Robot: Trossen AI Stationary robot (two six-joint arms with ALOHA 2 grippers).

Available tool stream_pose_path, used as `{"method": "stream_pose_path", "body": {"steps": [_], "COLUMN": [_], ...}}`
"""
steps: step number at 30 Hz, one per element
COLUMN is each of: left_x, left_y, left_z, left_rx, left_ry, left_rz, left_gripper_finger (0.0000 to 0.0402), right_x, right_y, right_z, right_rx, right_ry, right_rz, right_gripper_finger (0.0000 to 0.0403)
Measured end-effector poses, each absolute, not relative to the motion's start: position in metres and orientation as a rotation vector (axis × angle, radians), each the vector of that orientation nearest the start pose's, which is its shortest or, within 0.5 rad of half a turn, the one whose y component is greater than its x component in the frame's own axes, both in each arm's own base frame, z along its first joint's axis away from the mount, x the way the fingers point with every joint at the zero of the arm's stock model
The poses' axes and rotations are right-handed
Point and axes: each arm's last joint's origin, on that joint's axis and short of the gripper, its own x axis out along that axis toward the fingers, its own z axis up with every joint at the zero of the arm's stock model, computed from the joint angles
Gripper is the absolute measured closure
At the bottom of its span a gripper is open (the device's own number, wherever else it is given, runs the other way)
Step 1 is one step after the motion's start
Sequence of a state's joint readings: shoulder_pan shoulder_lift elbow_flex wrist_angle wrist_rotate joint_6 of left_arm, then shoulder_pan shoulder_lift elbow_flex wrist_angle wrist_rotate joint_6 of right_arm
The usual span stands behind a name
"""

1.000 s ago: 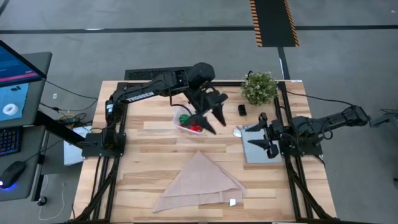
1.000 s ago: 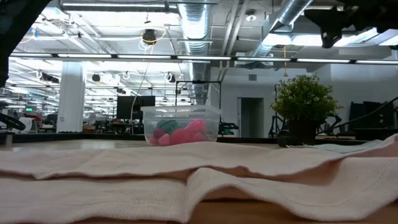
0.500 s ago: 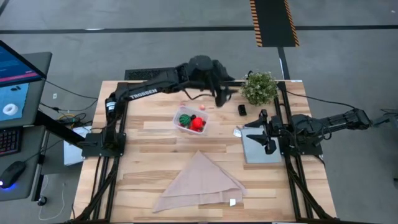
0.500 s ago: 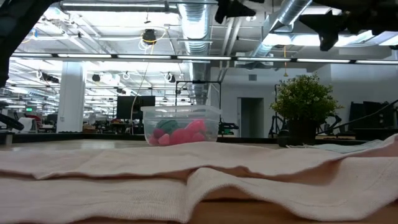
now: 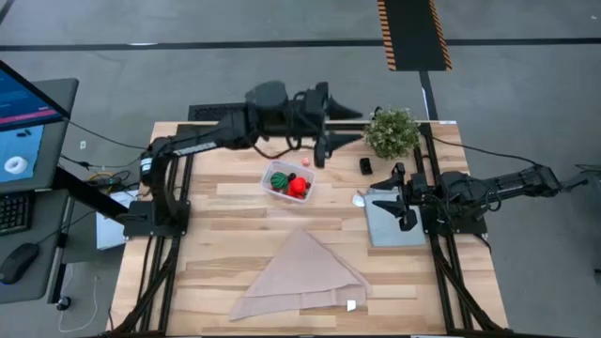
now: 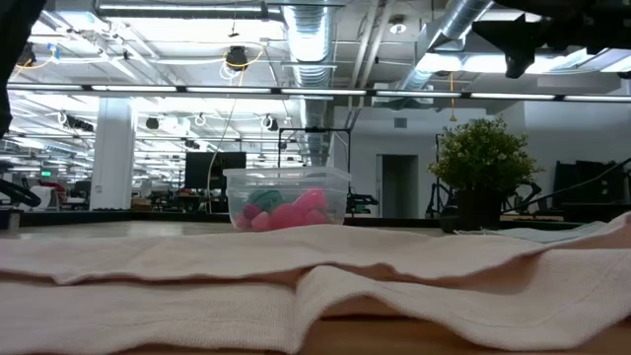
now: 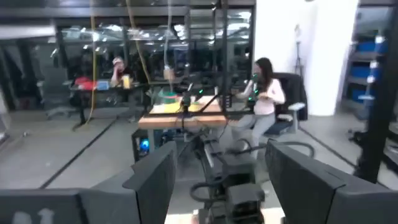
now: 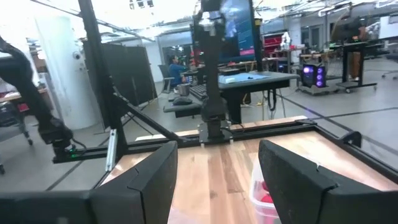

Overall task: Pick and placing Produce into tupperware
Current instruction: Put the right peach into the transparent bin

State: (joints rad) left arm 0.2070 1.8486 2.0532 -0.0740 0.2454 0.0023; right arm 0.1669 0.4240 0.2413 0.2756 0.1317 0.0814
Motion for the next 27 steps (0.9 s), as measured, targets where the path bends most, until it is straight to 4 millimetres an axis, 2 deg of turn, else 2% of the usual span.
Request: {"method": "stream_pose_path", "body": {"steps": [3,5,8,12,16,19,23,27], "left_x": [0.399,0.385,0.355,0.320,0.271,0.243,0.214,0.195], "left_y": [0.070,0.072,0.073,0.068,0.060,0.054,0.047,0.043], "left_z": [0.474,0.473,0.466,0.423,0.394,0.367,0.345,0.317], "left_rx": [0.069,0.071,0.056,0.037,0.043,0.036,0.038,0.021], "left_ry": [-0.127,-0.130,-0.195,-0.219,-0.294,-0.285,-0.281,-0.231], "left_rz": [0.011,0.019,-0.059,-0.038,0.039,0.074,0.090,0.096], "left_gripper_finger": [0.0166,0.0166,0.0166,0.0166,0.0166,0.0166,0.0166,0.0166], "right_x": [0.126,0.126,0.126,0.126,0.125,0.128,0.141,0.161], "right_y": [0.016,0.015,0.015,0.015,0.010,0.002,-0.015,-0.040], "right_z": [0.235,0.235,0.236,0.240,0.259,0.274,0.294,0.303], "right_rx": [0.105,0.118,0.121,0.133,0.160,0.153,0.157,0.176], "right_ry": [-0.088,-0.086,-0.092,-0.111,-0.097,-0.031,0.038,0.211], "right_rz": [0.025,0.020,0.022,0.019,-0.015,-0.087,-0.209,-0.325], "right_gripper_finger": [0.0155,0.0155,0.0155,0.0155,0.0155,0.0155,0.0155,0.0155]}}
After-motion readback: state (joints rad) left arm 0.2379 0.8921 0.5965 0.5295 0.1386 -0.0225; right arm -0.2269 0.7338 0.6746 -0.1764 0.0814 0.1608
